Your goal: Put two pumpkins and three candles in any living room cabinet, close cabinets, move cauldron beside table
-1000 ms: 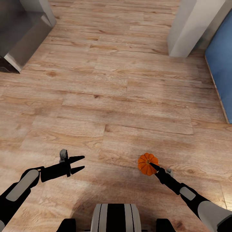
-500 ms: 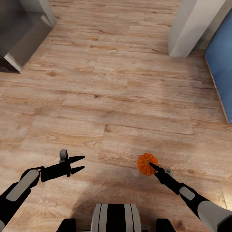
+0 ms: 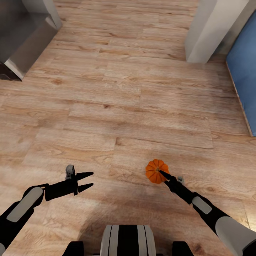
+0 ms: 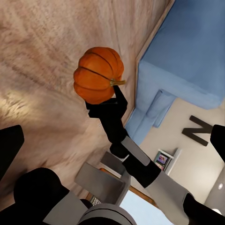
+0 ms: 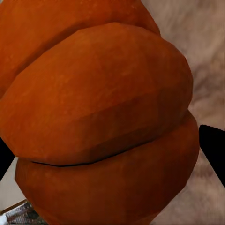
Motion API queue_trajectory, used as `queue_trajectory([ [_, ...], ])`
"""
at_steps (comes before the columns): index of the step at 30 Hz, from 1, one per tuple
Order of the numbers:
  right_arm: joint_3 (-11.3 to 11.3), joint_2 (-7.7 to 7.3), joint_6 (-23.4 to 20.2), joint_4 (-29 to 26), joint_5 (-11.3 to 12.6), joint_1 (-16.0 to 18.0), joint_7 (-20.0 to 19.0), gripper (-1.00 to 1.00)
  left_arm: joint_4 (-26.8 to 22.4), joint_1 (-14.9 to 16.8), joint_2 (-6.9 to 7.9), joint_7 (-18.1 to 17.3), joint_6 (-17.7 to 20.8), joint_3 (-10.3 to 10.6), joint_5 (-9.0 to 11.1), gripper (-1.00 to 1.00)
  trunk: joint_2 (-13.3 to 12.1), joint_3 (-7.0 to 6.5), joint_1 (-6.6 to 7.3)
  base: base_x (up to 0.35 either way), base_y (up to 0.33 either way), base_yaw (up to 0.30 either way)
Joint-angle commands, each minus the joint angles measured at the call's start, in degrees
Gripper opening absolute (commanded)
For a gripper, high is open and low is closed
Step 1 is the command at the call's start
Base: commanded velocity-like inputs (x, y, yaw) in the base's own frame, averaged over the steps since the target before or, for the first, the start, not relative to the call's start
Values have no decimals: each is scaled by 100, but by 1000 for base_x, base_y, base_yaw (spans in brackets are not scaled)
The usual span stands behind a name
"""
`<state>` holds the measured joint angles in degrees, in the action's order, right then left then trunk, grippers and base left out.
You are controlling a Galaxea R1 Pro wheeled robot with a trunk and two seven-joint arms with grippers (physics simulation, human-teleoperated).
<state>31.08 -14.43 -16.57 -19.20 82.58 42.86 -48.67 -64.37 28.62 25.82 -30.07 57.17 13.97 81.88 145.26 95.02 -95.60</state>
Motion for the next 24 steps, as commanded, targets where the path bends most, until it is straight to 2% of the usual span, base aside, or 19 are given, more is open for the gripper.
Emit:
queue_trajectory([
  [1, 21, -6, -49, -10, 56, 3, 1, -100, 3, 4, 4, -37, 5, 10, -15, 100, 1, 3, 1, 0, 0, 0],
  [24, 15, -1, -145, -22, 57, 3, 33, -100, 3, 4, 11, -41, 5, 5, -8, 100, 0, -19, 3, -20, 0, 0],
])
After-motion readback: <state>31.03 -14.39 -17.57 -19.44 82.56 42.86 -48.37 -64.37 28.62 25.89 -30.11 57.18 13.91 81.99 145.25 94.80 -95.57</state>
